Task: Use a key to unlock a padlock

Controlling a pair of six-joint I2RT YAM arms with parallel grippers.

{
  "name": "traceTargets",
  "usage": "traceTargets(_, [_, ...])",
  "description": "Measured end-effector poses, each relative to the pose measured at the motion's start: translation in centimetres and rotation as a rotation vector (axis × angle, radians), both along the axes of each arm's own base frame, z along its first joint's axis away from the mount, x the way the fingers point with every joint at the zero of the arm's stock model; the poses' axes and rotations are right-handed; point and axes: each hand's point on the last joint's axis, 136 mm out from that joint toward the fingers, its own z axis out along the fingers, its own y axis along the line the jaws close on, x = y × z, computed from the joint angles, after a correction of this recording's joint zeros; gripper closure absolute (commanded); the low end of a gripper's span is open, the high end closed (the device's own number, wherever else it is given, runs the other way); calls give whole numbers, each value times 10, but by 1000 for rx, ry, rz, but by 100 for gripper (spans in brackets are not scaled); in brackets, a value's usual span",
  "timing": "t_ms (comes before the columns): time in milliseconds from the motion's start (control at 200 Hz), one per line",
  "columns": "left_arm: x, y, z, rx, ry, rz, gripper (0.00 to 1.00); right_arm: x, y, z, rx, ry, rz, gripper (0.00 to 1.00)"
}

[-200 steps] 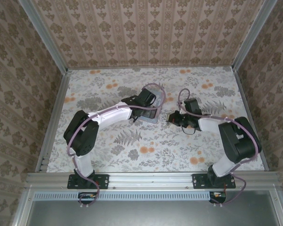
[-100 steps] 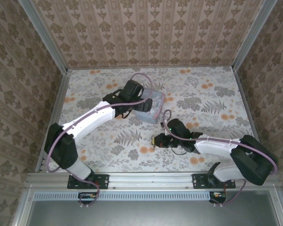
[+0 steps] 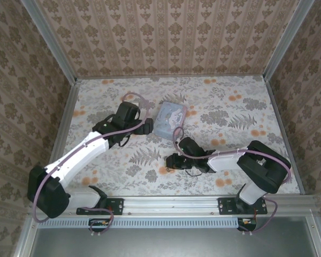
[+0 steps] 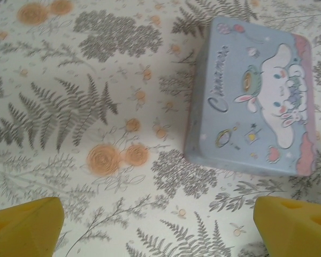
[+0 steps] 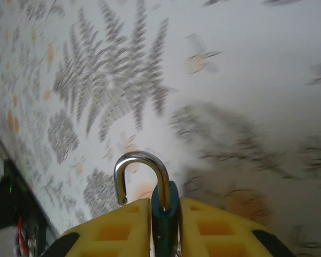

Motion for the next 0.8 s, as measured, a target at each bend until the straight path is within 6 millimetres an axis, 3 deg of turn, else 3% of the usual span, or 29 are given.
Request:
traceTargets(160, [-5, 22, -4, -18, 0, 59, 0, 14, -22, 8, 37, -20, -50, 36])
traceTargets(255, [-5, 32, -3, -28, -5, 91, 0, 23, -48, 17, 23, -44, -108, 26])
traceTargets(370, [-2, 47, -3, -25, -16, 140, 0, 32, -79, 40, 16, -91, -173, 1])
traceTargets(670, [10, 85, 1, 22, -134, 241, 0, 77, -168, 133, -86, -332, -394, 0])
traceTargets(795, [17, 95, 7, 94, -231, 244, 0, 94, -211, 158, -209, -437, -517, 0])
